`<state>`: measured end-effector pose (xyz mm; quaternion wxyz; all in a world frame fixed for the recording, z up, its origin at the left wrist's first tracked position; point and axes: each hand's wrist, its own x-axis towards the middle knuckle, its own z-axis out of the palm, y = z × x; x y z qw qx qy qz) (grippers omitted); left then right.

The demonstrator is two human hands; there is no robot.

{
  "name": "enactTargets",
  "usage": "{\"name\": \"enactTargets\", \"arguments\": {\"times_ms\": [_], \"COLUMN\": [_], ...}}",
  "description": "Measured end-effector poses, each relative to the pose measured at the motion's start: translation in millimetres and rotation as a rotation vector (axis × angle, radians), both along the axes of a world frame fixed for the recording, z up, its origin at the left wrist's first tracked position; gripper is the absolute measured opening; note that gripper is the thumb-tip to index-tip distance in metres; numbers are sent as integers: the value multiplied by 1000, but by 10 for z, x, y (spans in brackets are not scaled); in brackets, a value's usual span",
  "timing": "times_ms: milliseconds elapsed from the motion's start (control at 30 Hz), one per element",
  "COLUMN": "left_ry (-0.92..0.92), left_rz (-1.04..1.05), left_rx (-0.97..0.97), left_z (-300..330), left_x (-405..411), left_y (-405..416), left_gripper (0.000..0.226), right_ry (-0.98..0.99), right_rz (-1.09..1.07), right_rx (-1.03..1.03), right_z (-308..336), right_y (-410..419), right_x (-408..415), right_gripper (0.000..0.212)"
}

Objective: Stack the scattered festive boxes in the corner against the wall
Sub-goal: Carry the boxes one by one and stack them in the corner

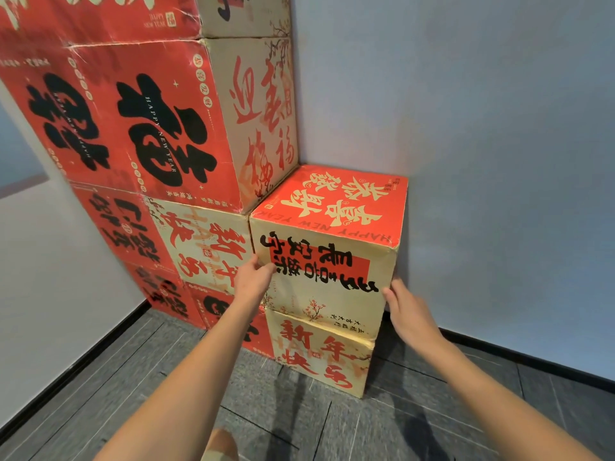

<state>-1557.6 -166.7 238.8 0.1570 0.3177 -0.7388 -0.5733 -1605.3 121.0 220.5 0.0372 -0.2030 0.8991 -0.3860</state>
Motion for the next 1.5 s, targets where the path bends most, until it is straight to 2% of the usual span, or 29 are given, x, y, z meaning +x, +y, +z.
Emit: {"name": "enactTargets", "arguments": {"times_ms": [167, 300, 533, 633, 700, 767, 867, 1000, 1100, 1233, 1367, 1500], "left_ry": [-4, -23, -40, -119, -263, -407, -475, -590, -661, -732, -757, -711], "left_rz": [62, 156, 166, 114, 17, -70, -160, -321, -487, -742, -977, -1234], "left_rx": [-37, -75, -164, -158, -173, -209, -255, -332, -410, -525, -649, -780], "left_z": [-58, 2, -102, 11, 181, 411, 896, 1731, 2474, 3473, 4457, 5058], "left_x": [-8, 34, 20, 44, 96, 185, 382, 539, 554, 471, 450, 600], "left_y": [-4, -33, -50, 16, 81, 166, 343, 571, 833, 1305, 1954, 2724], "left_gripper": [62, 52, 49, 57, 67, 71, 66, 64, 67, 65, 60, 47], "right_ry": [-16, -34, -4, -53, -109, -171, -348, -451, -474, -518, -562, -597], "right_rz": [22, 43, 46, 58, 80, 105, 137, 174, 158, 96, -26, -188], "right_rx": [-44, -41, 6, 41, 80, 146, 298, 440, 462, 457, 422, 395], "right_z": [-47, -32, -81, 8, 199, 459, 981, 1907, 2691, 3696, 4615, 5345], "right_y": [9, 35, 54, 83, 85, 93, 140, 276, 435, 810, 1449, 2179], "right_x": [48, 112, 71, 60, 89, 126, 157, 185, 238, 372, 677, 1226], "right_gripper": [26, 27, 38, 46, 57, 74, 90, 79, 67, 66, 62, 60]}}
